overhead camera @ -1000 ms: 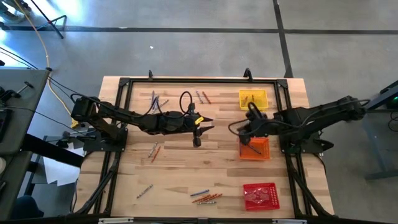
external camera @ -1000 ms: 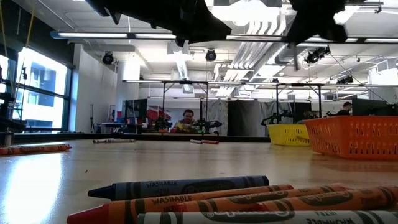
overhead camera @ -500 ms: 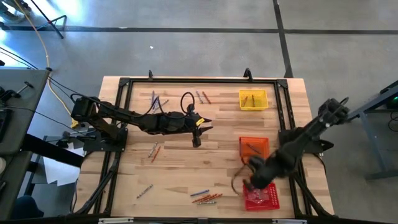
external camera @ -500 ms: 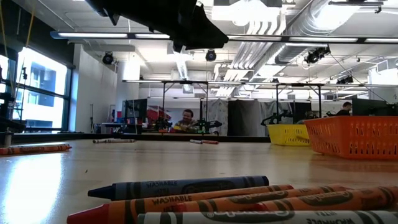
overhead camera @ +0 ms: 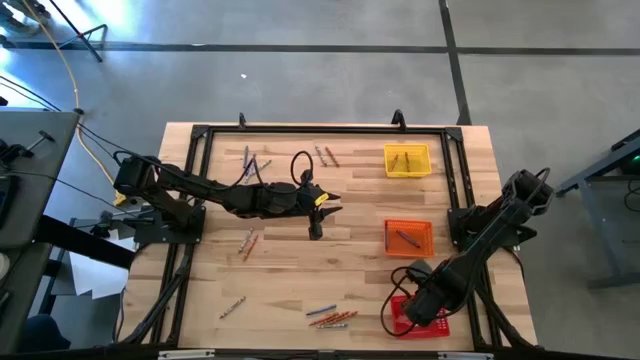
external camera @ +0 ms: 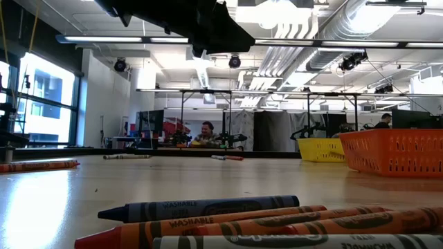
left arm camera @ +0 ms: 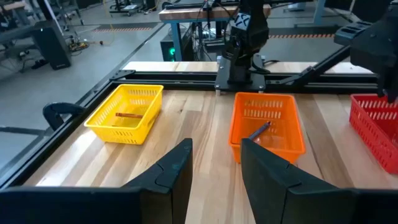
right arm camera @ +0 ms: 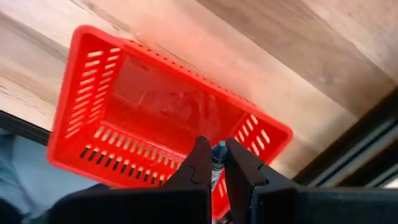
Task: Sort crayons
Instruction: Put the gray crayon into the red bin
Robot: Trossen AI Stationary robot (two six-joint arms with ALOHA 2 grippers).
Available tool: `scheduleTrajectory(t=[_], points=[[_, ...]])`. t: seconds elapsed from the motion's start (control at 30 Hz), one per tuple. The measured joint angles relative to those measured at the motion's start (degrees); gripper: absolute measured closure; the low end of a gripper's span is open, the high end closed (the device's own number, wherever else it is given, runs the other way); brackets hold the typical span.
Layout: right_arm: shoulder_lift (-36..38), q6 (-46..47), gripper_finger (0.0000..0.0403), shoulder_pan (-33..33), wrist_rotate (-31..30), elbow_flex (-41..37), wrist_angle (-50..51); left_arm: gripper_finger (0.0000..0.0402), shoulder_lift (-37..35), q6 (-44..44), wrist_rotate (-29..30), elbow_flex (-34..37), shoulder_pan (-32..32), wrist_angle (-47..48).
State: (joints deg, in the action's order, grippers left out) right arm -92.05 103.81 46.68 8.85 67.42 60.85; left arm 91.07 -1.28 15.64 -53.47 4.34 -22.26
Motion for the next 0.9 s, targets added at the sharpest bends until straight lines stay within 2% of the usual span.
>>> scheduleTrajectory(t=[0.37, 0.67, 0.9], points=[[-2.7, -2.1, 0.0394, 0.0, -2.6, 0.0, -6.5, 0.0282, 0.0, -2.5, 0.1, 0.0, -0.2, 0.1], [-2.7, -0.8, 0.0354, 0.0, -2.7, 0.0, -8.1, 0.0282, 0.0, -3.1, 0.1, 0.0, -0.2, 0.2], [-3.6, -1.1, 0.0346, 0.0, -3.7, 0.0, -8.7, 0.0282, 0.0, -3.1, 0.0, 0.0, -0.2, 0.6]])
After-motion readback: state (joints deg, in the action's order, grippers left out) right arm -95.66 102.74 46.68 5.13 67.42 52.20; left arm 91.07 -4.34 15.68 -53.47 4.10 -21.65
